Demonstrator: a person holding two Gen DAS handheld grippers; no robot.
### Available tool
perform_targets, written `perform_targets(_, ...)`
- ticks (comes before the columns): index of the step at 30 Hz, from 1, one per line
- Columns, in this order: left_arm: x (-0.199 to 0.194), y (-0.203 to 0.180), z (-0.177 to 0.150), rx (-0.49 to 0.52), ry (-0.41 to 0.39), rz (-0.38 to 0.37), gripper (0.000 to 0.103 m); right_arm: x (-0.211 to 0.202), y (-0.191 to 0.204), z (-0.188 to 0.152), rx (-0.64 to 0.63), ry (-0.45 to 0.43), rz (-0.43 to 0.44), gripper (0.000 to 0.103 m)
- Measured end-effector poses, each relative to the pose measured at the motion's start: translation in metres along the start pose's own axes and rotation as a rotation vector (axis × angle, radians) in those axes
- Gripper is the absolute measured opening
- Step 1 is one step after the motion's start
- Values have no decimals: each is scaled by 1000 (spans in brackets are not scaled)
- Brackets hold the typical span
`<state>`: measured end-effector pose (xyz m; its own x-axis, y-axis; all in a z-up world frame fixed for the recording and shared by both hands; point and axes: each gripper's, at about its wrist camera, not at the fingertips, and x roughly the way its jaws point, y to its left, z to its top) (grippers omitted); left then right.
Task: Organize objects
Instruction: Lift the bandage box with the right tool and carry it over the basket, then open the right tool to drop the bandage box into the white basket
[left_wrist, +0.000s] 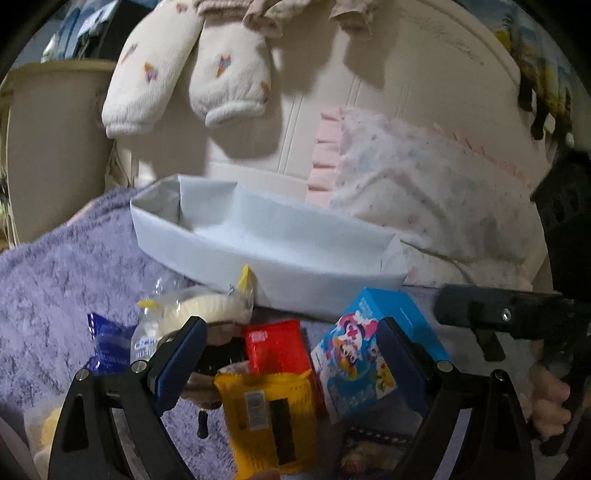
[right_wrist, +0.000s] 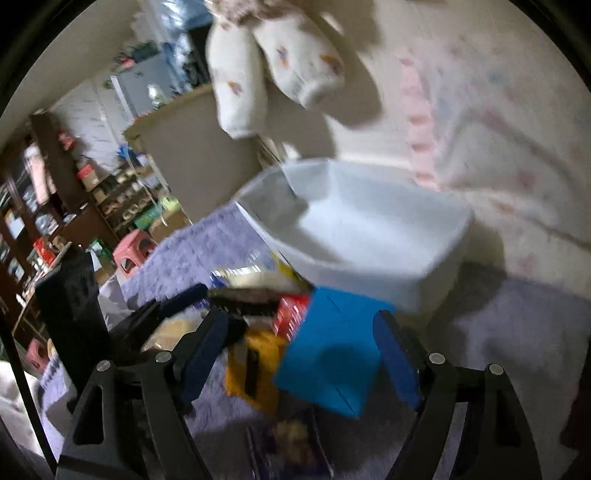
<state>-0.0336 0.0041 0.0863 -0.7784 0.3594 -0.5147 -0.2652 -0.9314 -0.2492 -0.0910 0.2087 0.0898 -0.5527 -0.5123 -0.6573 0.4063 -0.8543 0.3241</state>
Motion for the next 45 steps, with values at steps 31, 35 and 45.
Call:
perform_targets(31,-6,-24,-17,167,65,169,92,-43,31,13,-58,-163,-151,65)
perform_targets(35,-1,-39,1,186,1,159,92,-58,30,44,-27,-338,-111,64)
perform_targets(45,5,-8,13,29,-54,151,93,-9,-31,56,71,-491,-101,84)
